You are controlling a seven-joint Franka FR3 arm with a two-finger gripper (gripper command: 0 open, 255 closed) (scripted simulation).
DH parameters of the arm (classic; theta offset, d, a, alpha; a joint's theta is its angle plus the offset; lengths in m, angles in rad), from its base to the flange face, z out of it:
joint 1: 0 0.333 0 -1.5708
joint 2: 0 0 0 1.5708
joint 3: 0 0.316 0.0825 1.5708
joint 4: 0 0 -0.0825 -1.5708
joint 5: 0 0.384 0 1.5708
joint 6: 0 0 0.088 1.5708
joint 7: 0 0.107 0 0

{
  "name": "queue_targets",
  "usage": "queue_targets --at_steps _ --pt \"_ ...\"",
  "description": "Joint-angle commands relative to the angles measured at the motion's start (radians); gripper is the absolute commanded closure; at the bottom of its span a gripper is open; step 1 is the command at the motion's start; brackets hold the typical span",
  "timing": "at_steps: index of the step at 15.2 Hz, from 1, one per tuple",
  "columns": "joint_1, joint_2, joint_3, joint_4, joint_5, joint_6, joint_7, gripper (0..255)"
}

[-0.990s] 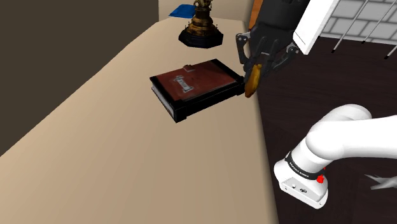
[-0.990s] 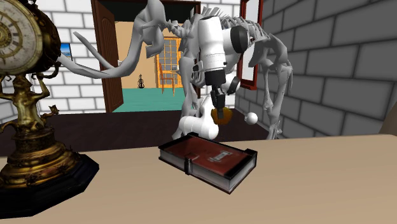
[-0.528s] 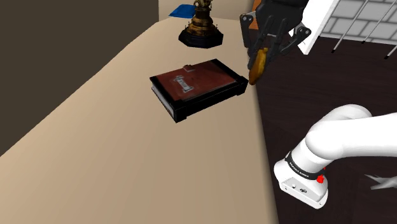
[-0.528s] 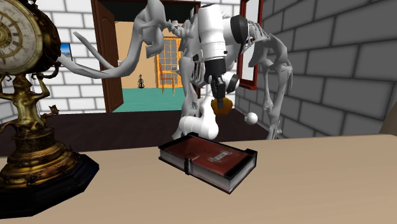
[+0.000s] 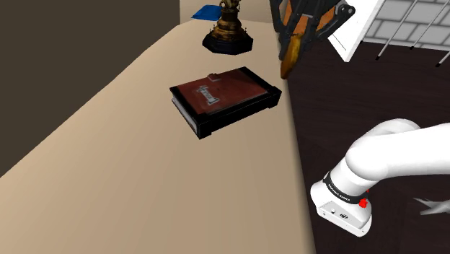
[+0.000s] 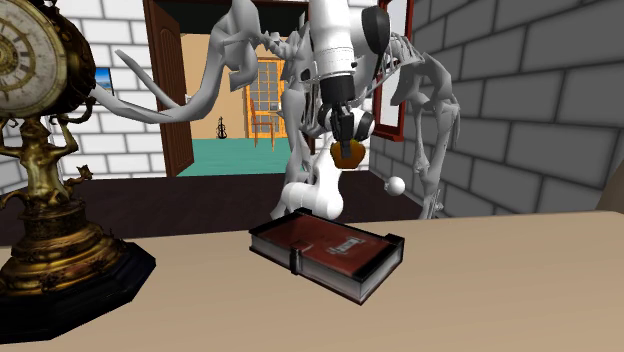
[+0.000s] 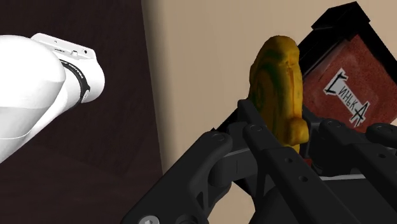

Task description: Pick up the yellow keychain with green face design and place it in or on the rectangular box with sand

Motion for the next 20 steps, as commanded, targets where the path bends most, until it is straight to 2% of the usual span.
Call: queue_targets --at_steps 1,7,10,20 --pt "-0.021 0.066 0.018 0.039 -0.014 0.027 -0.005 255" --pt "-0.083 0.292 0.103 0.201 -0.073 0.097 0.015 255" --pt "-0.112 0.44 0.164 0.32 -0.13 0.122 0.048 255" --pt "-0.098 0.365 0.154 0.117 -0.101 0.25 -0.001 255"
